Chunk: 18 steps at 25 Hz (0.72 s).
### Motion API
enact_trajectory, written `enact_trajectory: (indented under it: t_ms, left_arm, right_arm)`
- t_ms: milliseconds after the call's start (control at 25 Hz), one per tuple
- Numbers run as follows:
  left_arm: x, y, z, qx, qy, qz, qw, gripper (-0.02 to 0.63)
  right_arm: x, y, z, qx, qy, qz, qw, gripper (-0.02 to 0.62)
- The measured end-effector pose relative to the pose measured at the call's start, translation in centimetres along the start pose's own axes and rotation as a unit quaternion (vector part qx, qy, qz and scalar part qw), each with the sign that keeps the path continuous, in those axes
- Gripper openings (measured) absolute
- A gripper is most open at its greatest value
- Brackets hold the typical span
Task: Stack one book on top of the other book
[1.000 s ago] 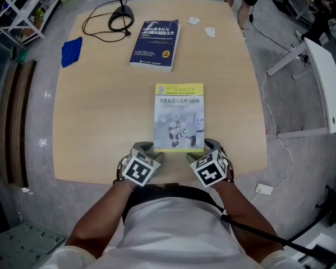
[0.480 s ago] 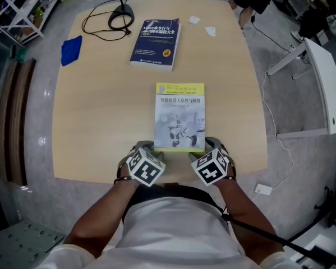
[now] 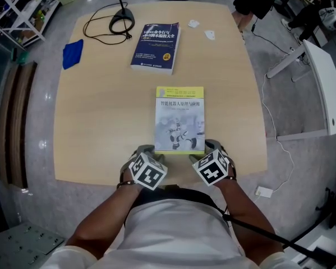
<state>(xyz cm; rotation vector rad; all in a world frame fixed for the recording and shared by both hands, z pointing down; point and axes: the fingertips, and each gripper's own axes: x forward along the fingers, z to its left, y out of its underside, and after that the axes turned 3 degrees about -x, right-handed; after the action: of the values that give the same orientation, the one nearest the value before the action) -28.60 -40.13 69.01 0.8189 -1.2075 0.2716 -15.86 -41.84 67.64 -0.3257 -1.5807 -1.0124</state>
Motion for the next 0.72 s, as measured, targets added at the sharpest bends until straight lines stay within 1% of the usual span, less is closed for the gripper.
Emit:
enact_trajectory:
  t_ms: [120,240,520,640,720]
  left_arm:
    - [0.1,0.0,-0.3,-0.005,0.008,-0.002,1.0,0.172]
    - [0.4,0.3,-0.5,-0.011,0.011,0.001,0.9999,0.169]
    - [0.8,0.4,-0.8,-0.013,0.002,0.006,0.9999,0.169]
    - [1.0,0.3,-0.8,-0.021,0.012,0.004,0.9997,0.172]
    - [1.1,0.3,-0.8,-0.017,0.019,0.013,0.9996,0.173]
  right_arm:
    - [0.0,0.2,-0.3,-0.004,-0.007,0.006,1.0,0.307]
    - [-0.1,0.1,-0.5,-0.013,-0.006,0.007,1.0,0.304]
    - [0.2,0.5,-0.6,-0.011,-0.022,0.006,1.0,0.305]
    - [0.3,0.5,-0.8,-0.006,-0.032,0.005,0.999,0.308]
    - [0.4,0.6,-0.8,-0.005,-0.039,0.003,0.999,0.311]
